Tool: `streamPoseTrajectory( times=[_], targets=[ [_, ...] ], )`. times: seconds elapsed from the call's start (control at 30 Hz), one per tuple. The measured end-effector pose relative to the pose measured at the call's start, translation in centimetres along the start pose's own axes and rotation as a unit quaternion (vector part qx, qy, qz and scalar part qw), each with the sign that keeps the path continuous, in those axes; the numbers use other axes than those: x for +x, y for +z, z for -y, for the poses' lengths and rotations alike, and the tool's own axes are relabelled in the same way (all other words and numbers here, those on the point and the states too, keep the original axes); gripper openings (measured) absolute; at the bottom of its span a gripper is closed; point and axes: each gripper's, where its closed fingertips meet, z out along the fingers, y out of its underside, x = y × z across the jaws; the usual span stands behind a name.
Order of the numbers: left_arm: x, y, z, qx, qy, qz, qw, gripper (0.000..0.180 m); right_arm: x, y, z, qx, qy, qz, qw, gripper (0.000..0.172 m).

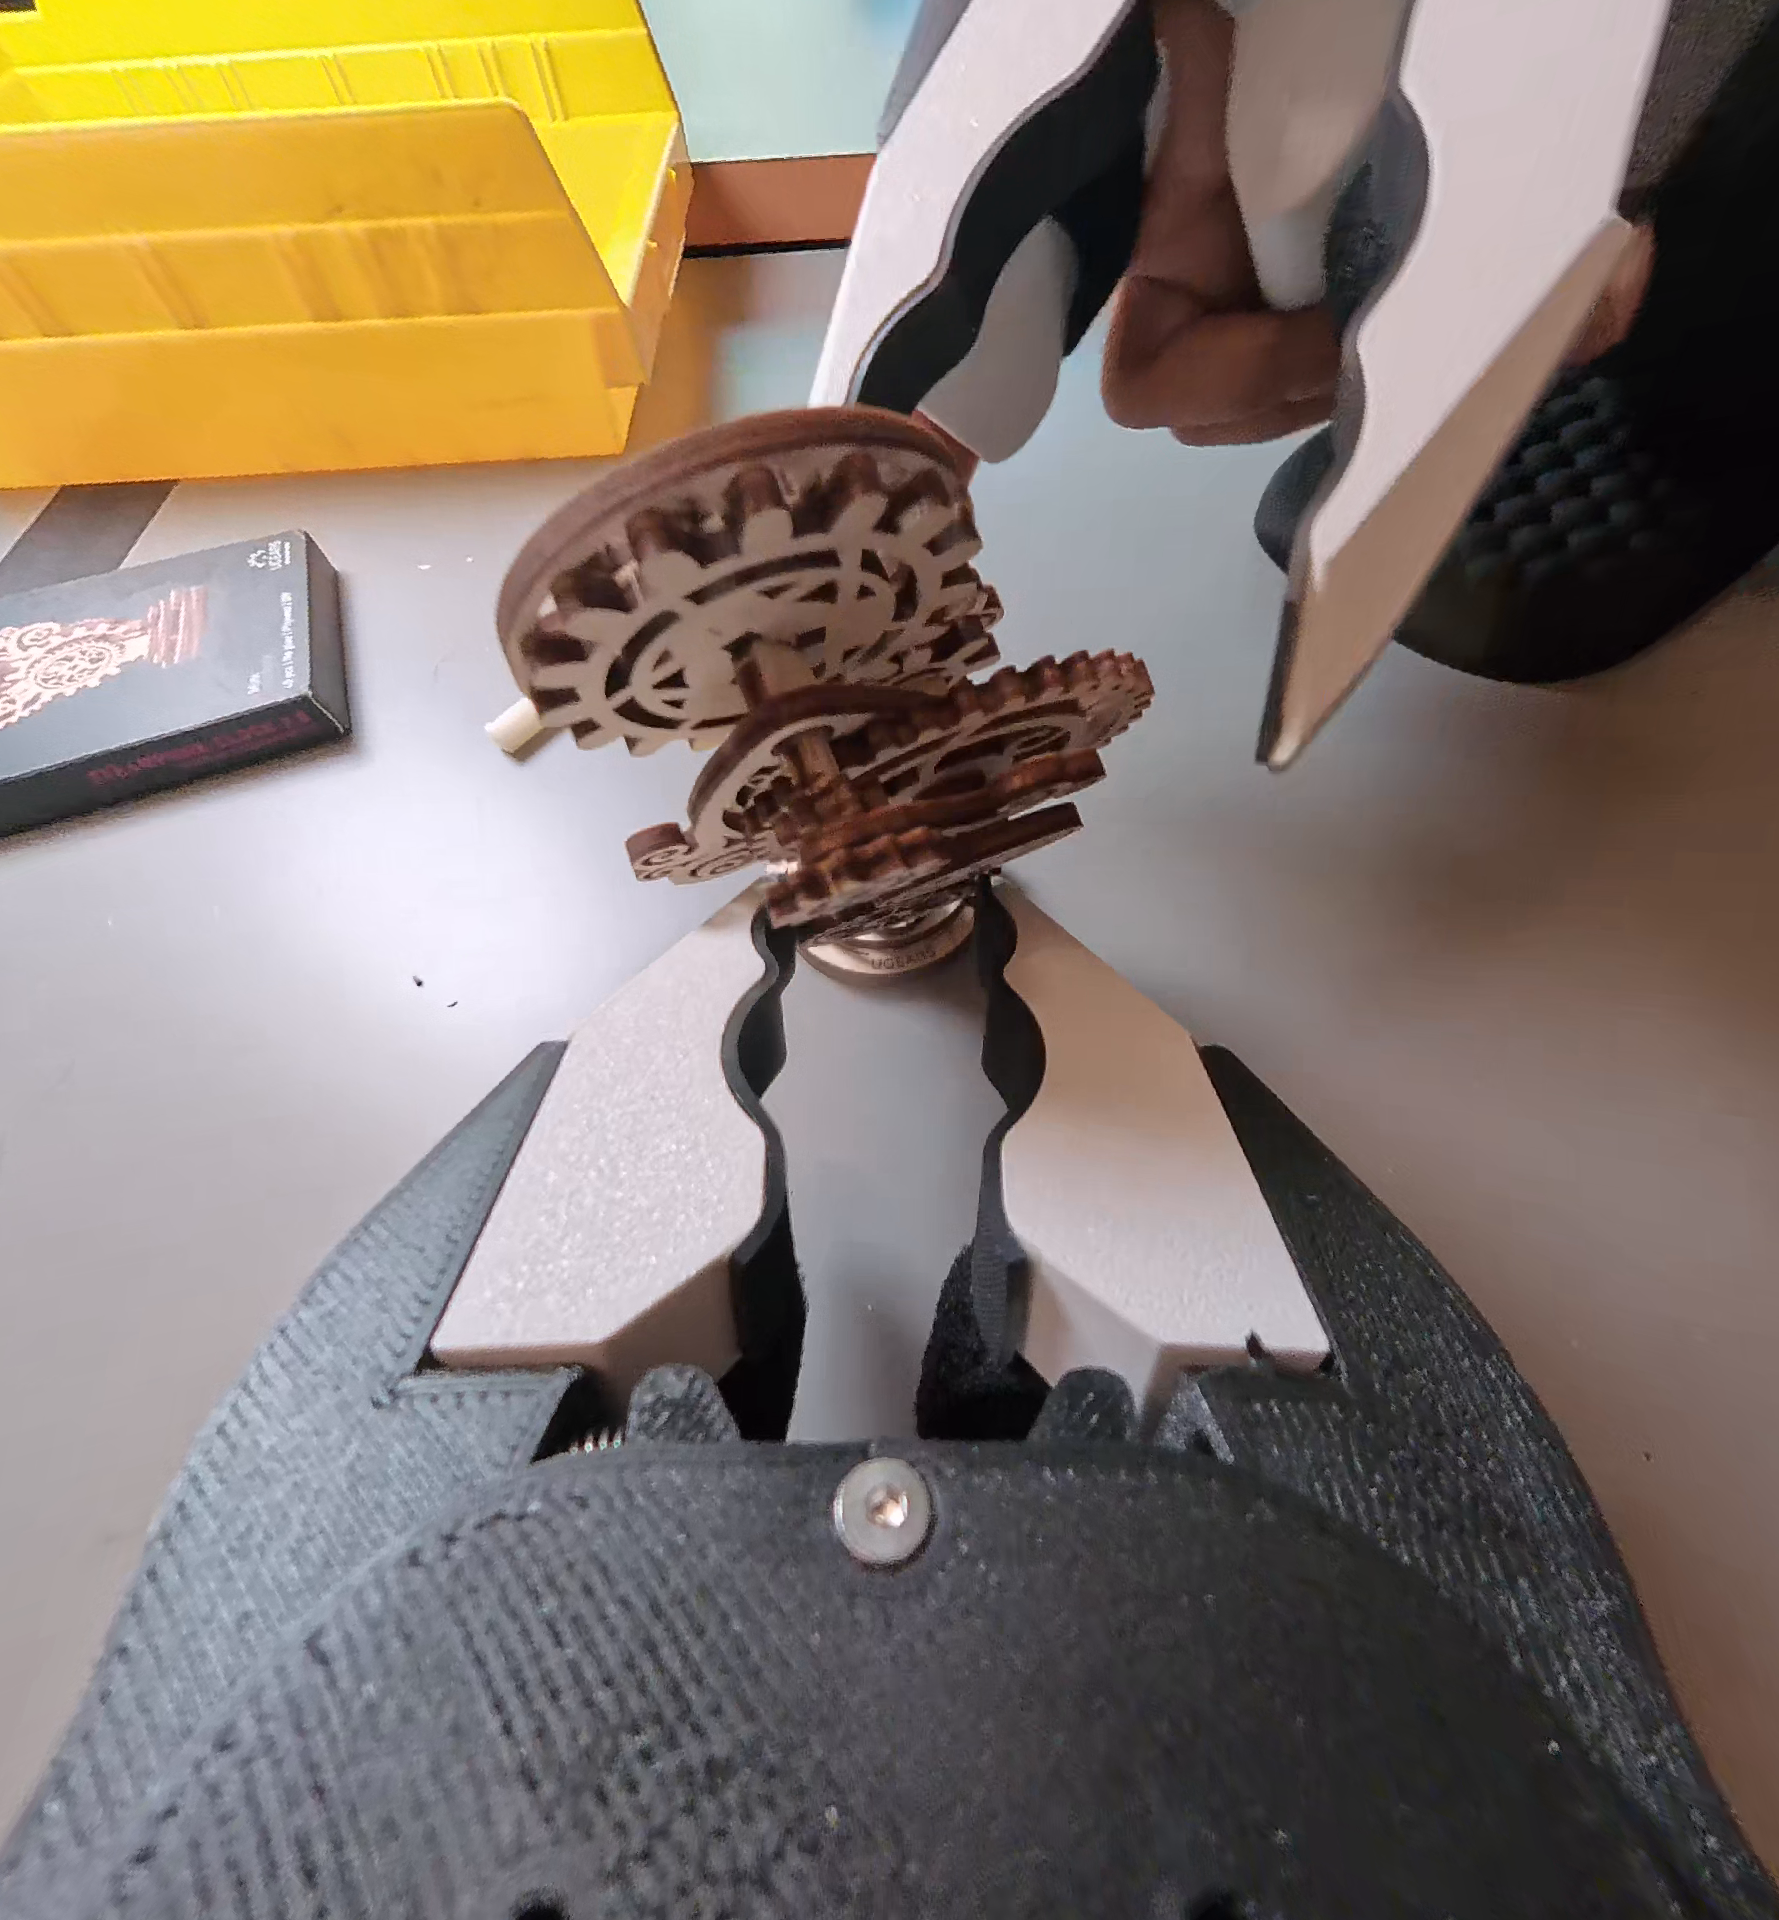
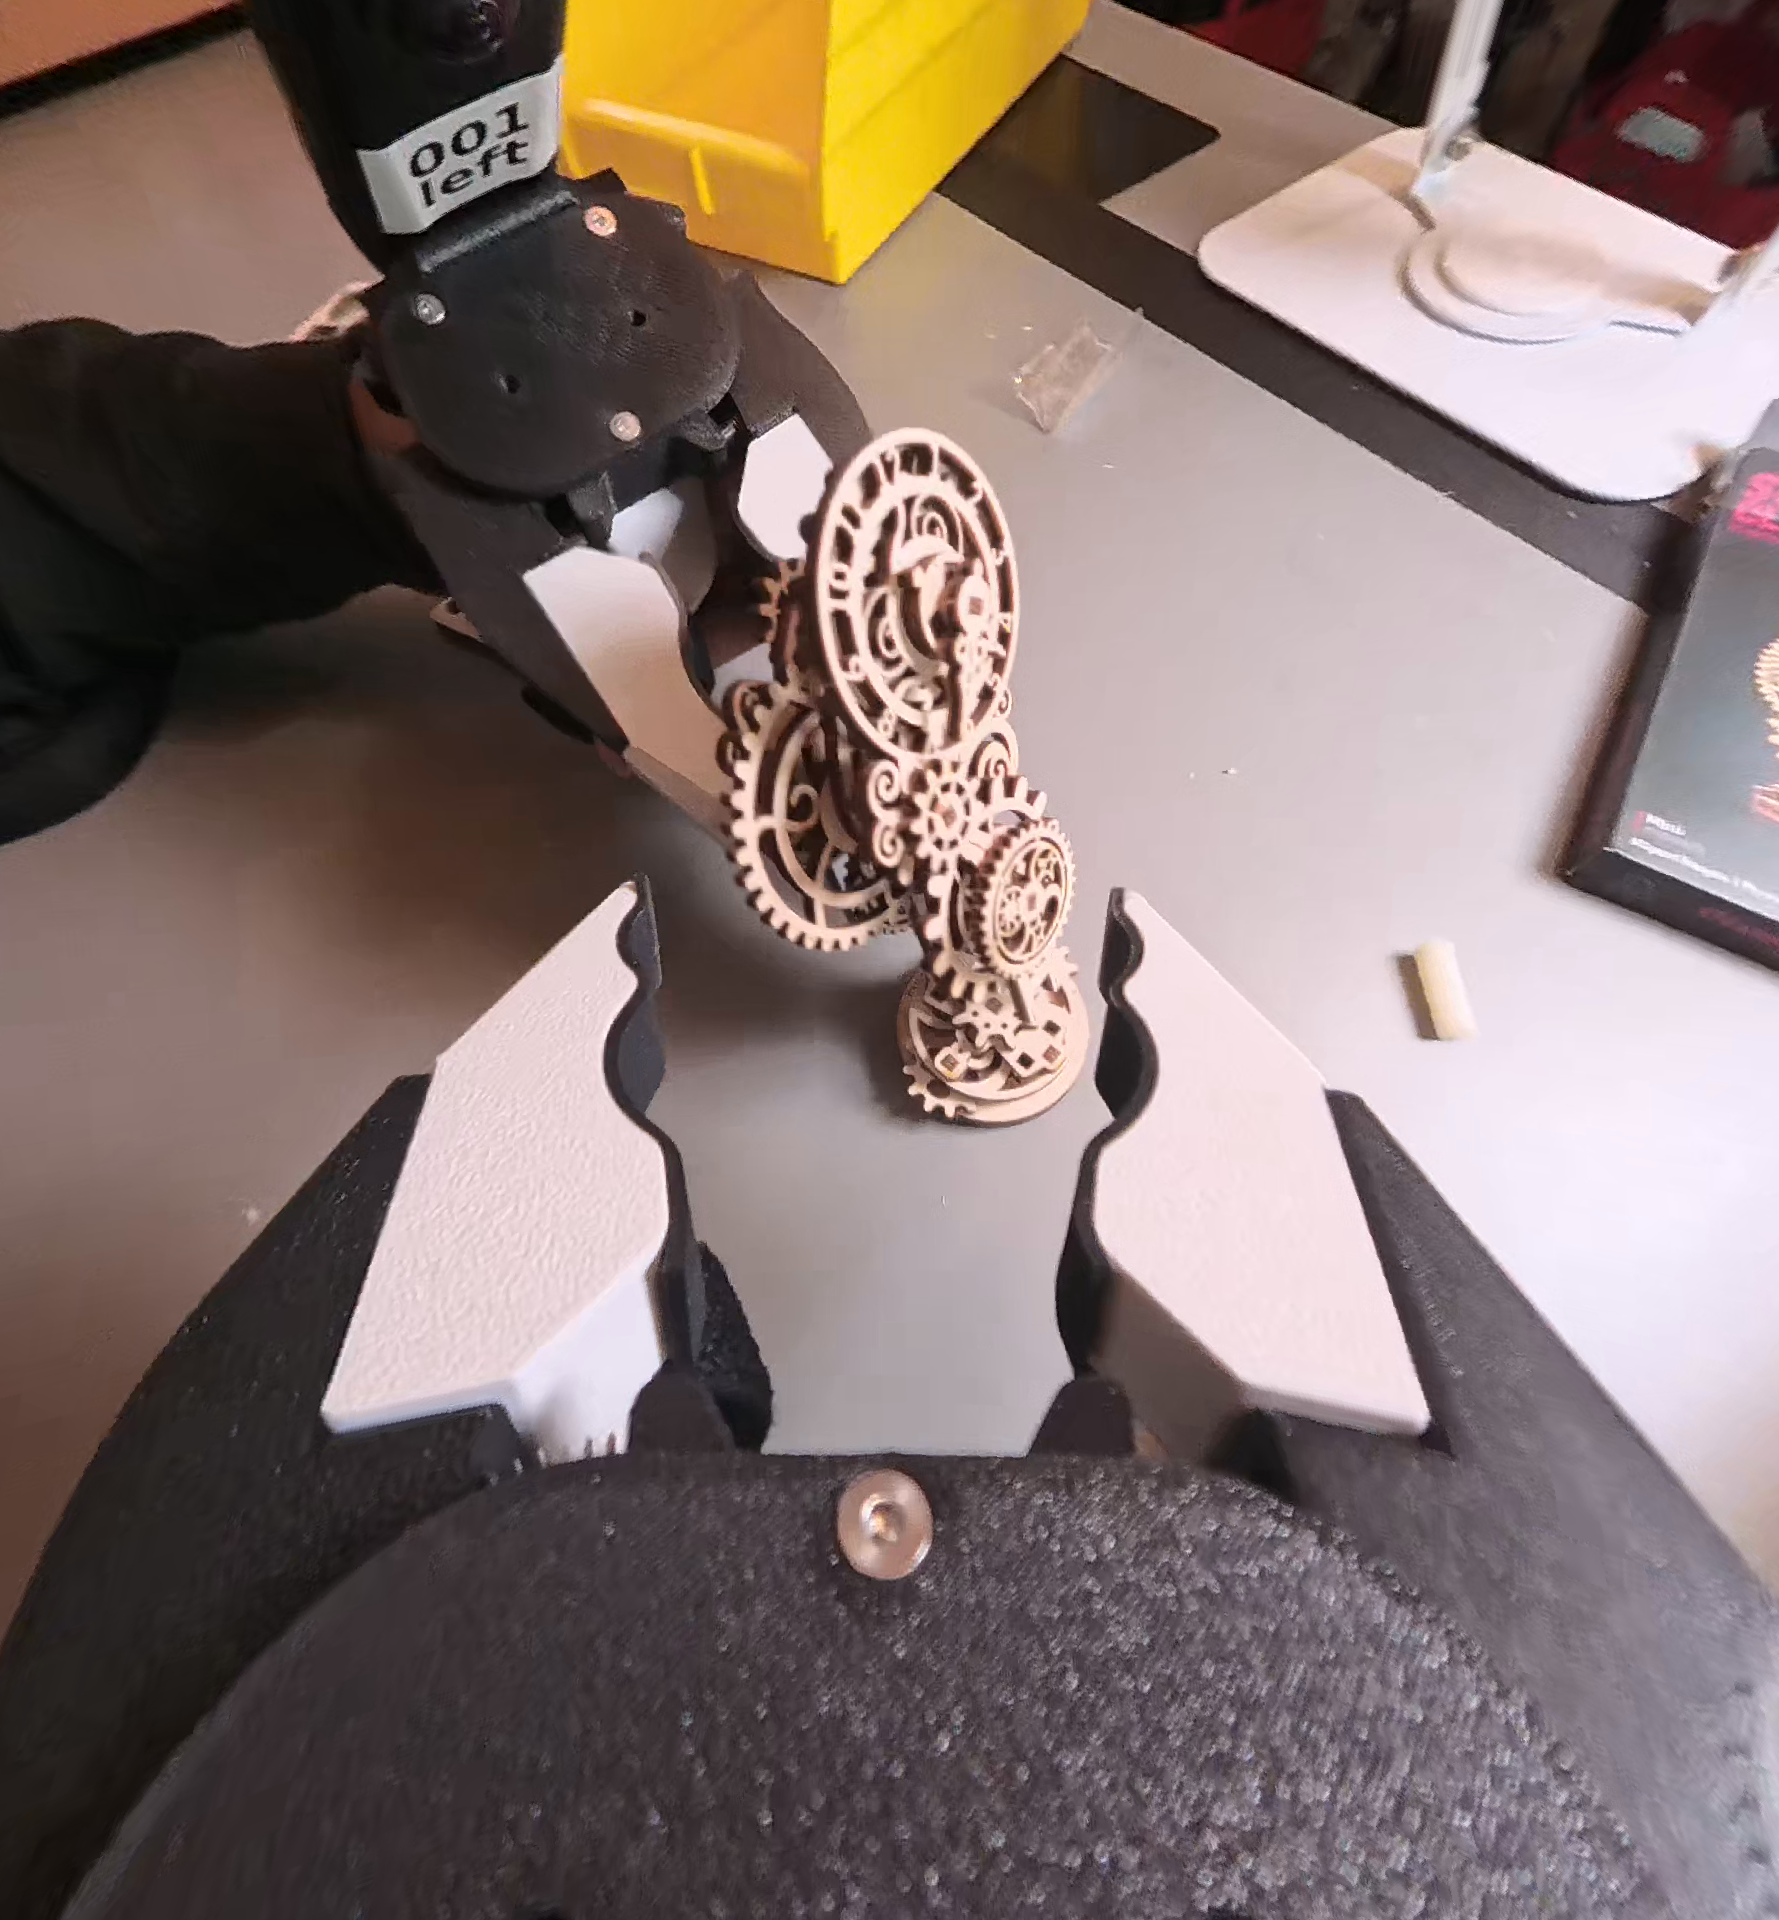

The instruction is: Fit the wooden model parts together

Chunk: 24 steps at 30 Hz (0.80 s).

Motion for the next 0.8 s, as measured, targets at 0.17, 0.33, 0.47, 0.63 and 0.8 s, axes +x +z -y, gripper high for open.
streamPoseTrajectory(
  times=[0.17,0.33,0.47,0.63,0.8],
  targets=[
    [-0.2,0.7,0.3,-0.018,0.009,0.029,0.999,0.032,0.3,0.9,1.0,-0.013,-0.033,-0.117,0.992,0.085],
    [-0.5,1.2,0.3,-0.041,0.025,0.065,0.997,0.029,1.4,1.2,0.7,-0.019,-0.045,-0.139,0.989,0.061],
    [0.0,1.4,0.9,-0.032,0.042,0.065,0.996,0.032,2.4,0.5,0.4,-0.001,-0.055,-0.131,0.990,0.047],
    [0.2,1.3,0.9,-0.015,0.035,0.046,0.998,0.047,3.6,-0.9,0.3,0.054,-0.033,-0.074,0.995,0.045],
    [-0.6,1.7,2.5,0.047,-0.020,0.015,0.999,0.067,3.0,-2.9,1.3,0.169,0.041,0.036,0.984,0.046]
  ],
)
